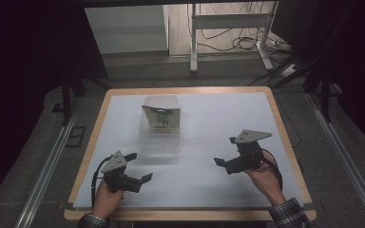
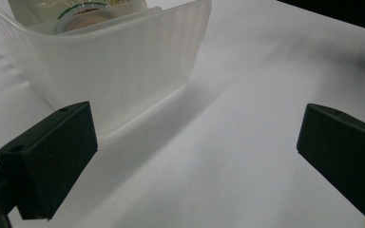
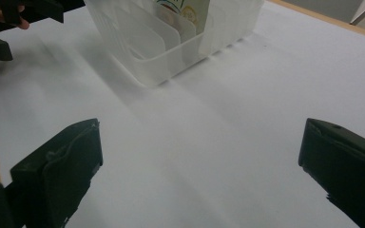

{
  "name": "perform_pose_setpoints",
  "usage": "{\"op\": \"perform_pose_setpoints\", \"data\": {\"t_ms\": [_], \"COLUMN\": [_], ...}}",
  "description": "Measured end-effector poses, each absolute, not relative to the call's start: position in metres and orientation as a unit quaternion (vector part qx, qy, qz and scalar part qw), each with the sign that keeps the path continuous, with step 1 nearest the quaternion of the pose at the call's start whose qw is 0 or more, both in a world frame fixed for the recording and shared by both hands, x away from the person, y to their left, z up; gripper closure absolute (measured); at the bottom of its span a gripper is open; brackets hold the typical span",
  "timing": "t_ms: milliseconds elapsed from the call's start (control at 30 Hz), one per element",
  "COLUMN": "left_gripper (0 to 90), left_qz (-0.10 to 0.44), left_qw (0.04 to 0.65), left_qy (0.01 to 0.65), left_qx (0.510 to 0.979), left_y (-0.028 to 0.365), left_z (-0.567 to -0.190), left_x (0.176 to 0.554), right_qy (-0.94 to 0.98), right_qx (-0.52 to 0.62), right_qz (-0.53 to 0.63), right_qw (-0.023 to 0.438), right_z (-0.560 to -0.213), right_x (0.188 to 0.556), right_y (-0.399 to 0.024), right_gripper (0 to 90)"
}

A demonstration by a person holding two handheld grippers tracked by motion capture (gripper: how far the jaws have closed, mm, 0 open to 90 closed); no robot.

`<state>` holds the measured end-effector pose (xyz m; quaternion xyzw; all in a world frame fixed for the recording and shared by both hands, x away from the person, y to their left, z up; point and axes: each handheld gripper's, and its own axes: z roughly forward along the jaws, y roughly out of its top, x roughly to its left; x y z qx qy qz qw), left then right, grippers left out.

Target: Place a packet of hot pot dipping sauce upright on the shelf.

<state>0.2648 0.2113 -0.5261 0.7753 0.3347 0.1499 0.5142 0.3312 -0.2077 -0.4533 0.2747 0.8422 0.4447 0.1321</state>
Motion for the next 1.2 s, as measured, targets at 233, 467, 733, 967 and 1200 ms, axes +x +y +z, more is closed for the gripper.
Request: {"op": "perform_pose_setpoints", "data": {"t_ms": [233, 467, 733, 967, 1200], "left_gripper": [0.0, 0.0, 0.0, 0.0, 0.0], "left_qz": [0.151, 0.151, 0.153, 0.155, 0.157], "left_qw": [0.512, 0.510, 0.506, 0.505, 0.506], "left_qy": [0.334, 0.333, 0.331, 0.329, 0.327], "left_qx": [0.777, 0.778, 0.782, 0.782, 0.783], "left_y": [0.211, 0.210, 0.208, 0.208, 0.207], "left_z": [-0.526, -0.526, -0.527, -0.527, -0.527], "left_x": [0.265, 0.265, 0.265, 0.265, 0.264], "right_qy": [0.836, 0.829, 0.819, 0.814, 0.811], "right_qx": [0.281, 0.294, 0.319, 0.338, 0.355], "right_qz": [0.448, 0.452, 0.449, 0.442, 0.427], "right_qw": [0.145, 0.148, 0.159, 0.167, 0.182], "right_z": [-0.452, -0.457, -0.462, -0.467, -0.472], "right_x": [0.320, 0.309, 0.302, 0.297, 0.292], "right_y": [-0.219, -0.235, -0.256, -0.271, -0.287], "right_gripper": [1.9, 3.4, 3.4, 3.0, 2.5]}}
